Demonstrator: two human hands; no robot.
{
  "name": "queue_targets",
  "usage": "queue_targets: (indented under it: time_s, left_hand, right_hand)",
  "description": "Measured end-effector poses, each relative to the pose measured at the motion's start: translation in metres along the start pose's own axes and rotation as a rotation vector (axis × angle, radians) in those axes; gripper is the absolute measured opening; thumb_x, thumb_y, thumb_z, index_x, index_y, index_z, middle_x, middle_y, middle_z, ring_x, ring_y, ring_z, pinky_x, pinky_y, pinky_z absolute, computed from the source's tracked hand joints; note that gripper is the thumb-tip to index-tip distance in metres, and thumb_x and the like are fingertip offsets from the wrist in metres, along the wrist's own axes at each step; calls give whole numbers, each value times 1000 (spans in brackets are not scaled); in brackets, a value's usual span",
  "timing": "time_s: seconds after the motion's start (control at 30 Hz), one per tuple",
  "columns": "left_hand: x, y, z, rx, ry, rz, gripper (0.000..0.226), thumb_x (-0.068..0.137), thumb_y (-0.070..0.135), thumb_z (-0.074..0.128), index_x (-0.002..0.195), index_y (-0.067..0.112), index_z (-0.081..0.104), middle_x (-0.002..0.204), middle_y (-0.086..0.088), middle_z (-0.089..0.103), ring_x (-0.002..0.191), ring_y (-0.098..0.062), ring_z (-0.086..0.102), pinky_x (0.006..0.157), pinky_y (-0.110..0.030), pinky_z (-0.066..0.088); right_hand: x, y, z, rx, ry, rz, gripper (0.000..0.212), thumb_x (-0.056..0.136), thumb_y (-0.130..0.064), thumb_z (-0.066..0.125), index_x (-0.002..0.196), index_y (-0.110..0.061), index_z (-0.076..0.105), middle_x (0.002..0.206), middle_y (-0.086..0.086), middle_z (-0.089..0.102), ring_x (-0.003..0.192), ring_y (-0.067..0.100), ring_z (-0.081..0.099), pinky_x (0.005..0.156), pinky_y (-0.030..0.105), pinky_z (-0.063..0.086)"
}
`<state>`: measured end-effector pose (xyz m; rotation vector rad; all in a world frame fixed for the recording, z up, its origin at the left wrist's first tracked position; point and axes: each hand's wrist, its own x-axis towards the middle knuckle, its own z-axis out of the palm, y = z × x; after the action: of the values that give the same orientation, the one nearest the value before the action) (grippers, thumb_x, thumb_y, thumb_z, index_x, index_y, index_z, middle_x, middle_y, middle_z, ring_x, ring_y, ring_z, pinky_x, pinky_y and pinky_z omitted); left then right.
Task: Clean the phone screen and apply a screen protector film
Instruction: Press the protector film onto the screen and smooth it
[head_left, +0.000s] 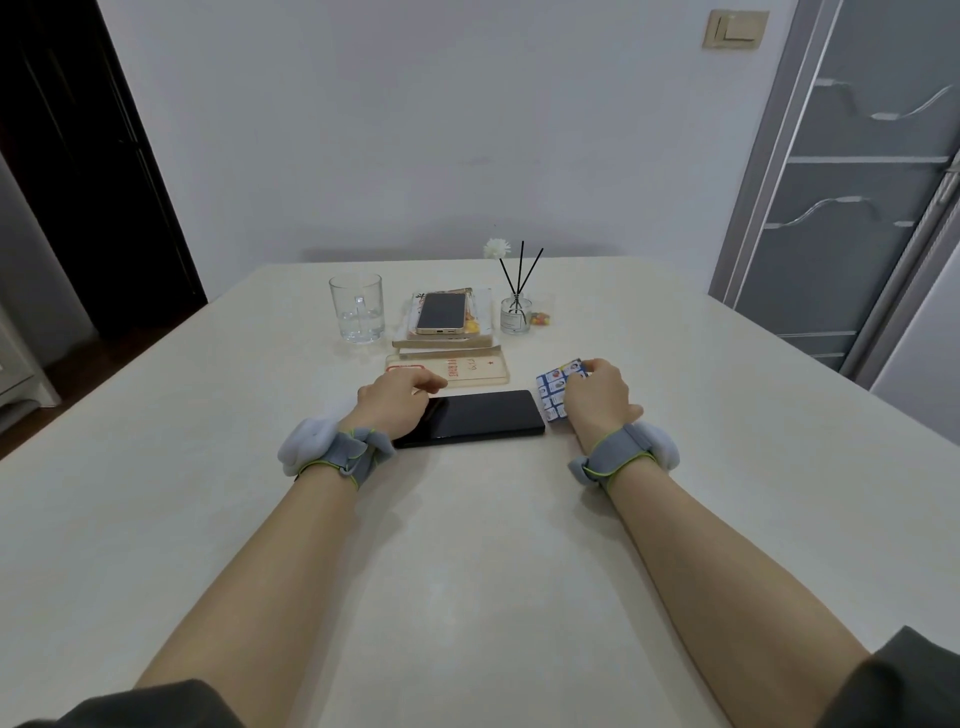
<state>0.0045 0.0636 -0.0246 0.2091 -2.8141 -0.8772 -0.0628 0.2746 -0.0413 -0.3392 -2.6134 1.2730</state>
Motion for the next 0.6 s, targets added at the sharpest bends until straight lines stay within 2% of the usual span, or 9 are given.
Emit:
queue_targets:
  time_s: [0.17, 0.27, 0.43, 0.53, 0.6]
  left_hand:
    - [-2, 3, 0, 14, -9, 16, 43, 93, 7, 37, 119, 29, 63, 129, 8, 59, 134, -15, 38, 110, -34, 23]
    - [-4, 6, 0, 20, -7, 30, 41, 94, 9, 38, 119, 29, 63, 132, 6, 57, 134, -17, 40, 110, -34, 22]
    - [-7, 9, 0, 25, -11, 44, 39, 95, 11, 39, 119, 31, 63, 132, 6, 56, 133, -17, 40, 110, -33, 21]
    - [-5, 9, 0, 21, -15, 49, 38, 96, 12, 40, 118, 31, 63, 131, 7, 57, 132, -17, 41, 111, -34, 21]
    - [-6, 11, 2, 31, 6, 70, 36, 97, 14, 40, 117, 32, 64, 132, 7, 57, 132, -18, 41, 113, -35, 23]
  right_hand:
    - [3, 6, 2, -201, -24, 27, 27, 91, -18, 42, 110, -20, 60, 112, 10, 65, 113, 30, 50, 94, 40, 24]
    - [2, 7, 2, -243, -18, 28, 23, 89, -16, 44, 105, -17, 60, 112, 11, 63, 114, 30, 46, 93, 40, 25]
    - [-5, 5, -1, -272, 61, -55, 31, 86, -6, 47, 113, -20, 52, 122, 10, 51, 117, 29, 41, 93, 40, 28]
    - [-8, 2, 0, -307, 97, -124, 39, 85, 1, 46, 116, -21, 50, 122, 10, 49, 116, 28, 41, 92, 38, 29]
    - [-10, 1, -1, -294, 143, -202, 38, 86, -1, 47, 118, -22, 50, 122, 7, 50, 117, 27, 41, 92, 38, 29]
